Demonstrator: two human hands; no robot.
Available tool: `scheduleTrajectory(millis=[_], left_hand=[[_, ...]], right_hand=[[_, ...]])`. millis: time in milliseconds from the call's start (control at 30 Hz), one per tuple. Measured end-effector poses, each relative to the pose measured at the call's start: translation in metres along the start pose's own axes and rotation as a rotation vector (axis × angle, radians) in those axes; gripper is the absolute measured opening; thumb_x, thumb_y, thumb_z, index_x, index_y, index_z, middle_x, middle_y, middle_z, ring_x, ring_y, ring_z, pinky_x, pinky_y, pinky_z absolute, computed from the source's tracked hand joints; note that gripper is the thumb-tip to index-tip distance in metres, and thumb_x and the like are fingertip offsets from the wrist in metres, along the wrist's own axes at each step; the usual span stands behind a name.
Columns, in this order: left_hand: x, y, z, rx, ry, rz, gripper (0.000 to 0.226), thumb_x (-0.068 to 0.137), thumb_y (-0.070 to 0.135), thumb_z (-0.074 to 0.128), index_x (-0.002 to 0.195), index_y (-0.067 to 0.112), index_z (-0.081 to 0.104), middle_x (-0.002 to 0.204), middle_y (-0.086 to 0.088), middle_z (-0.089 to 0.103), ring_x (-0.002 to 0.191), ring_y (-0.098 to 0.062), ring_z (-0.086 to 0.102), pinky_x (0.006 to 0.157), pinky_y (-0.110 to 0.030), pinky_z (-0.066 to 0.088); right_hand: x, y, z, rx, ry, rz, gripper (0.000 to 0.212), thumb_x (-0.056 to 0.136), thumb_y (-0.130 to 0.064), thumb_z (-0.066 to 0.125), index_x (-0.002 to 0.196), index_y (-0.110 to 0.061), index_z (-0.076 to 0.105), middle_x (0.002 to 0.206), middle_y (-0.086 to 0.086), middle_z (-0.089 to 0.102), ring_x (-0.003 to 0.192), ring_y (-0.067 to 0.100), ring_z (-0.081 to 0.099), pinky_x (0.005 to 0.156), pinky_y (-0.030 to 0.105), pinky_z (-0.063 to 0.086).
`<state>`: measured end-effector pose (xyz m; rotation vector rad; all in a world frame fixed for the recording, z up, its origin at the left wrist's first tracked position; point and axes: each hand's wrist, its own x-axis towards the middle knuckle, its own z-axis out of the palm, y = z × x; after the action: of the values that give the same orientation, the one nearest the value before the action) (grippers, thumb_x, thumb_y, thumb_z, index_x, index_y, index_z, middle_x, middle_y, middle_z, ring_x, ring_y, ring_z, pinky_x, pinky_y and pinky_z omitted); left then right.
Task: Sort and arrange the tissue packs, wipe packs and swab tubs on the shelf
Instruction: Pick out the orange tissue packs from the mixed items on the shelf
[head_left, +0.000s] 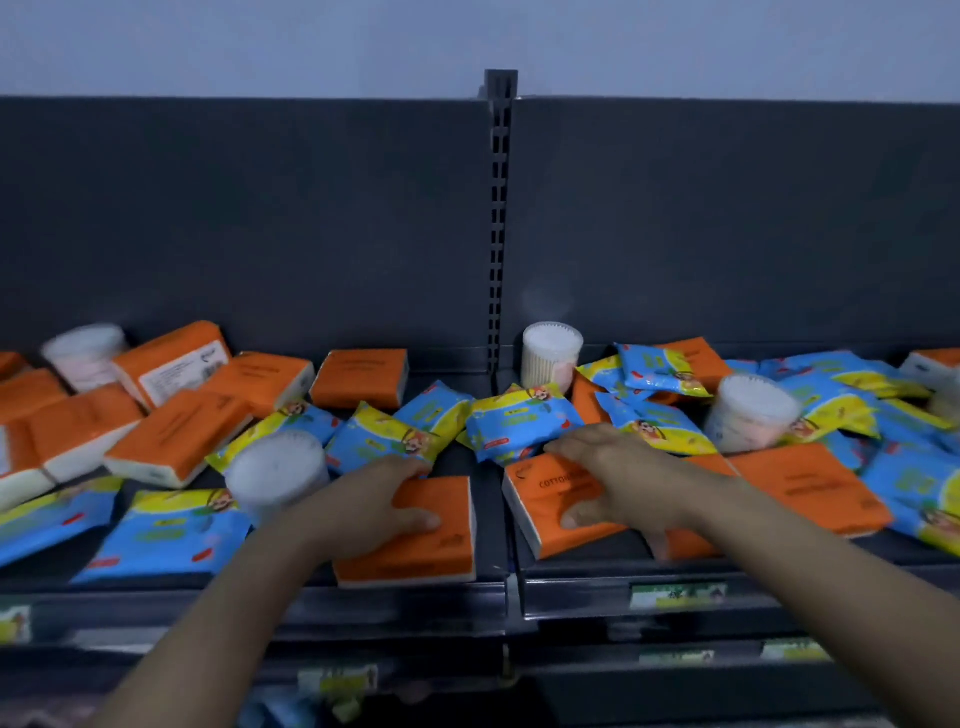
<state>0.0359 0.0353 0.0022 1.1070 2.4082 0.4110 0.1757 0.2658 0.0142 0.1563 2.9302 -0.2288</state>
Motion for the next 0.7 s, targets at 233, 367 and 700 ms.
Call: scheduleTrajectory(millis=[233,367,700], left_hand=[[-0.008,-0.011,-0.007,0.047,-0.129,-0.194,0.068,0.089,0.038,0.055,0.146,0.030,0.019,0.151,0.004,0.029,0.134,-0.016,0.034,0.107,-0.026,0.031],[-0.004,-0.007,-0.008,0.046,-0.092,-0.204,0.073,0.084,0.037,0.063,0.144,0.024,0.025,0.148,0.003,0.030,0.131,-0.017,0.035,0.104,-0.028,0.033],[-0.007,0.004,-0.025,-0.062,-0.013,-0.004,0.042,0.074,0.031,0.075,0.101,0.031,0.043,0.099,0.013,0.050,0.085,-0.003,0.051,0.062,-0.017,0.039]], right_hand=[[0.016,0.005,-0.006,-0.035,-0.183,-0.014,0.094,0.075,-0.050,0.070,0.149,-0.026,0.017,0.153,0.001,0.024,0.141,0.022,0.017,0.115,0.040,0.021],[0.023,0.000,-0.008,-0.051,-0.200,0.044,0.104,0.068,-0.053,0.075,0.149,-0.022,0.016,0.147,0.005,0.025,0.137,0.026,0.022,0.112,0.042,0.025],[0.018,-0.006,-0.017,0.138,-0.146,0.114,0.062,0.076,-0.032,0.075,0.126,-0.015,0.041,0.111,0.003,0.051,0.102,0.023,0.050,0.081,0.032,0.044]])
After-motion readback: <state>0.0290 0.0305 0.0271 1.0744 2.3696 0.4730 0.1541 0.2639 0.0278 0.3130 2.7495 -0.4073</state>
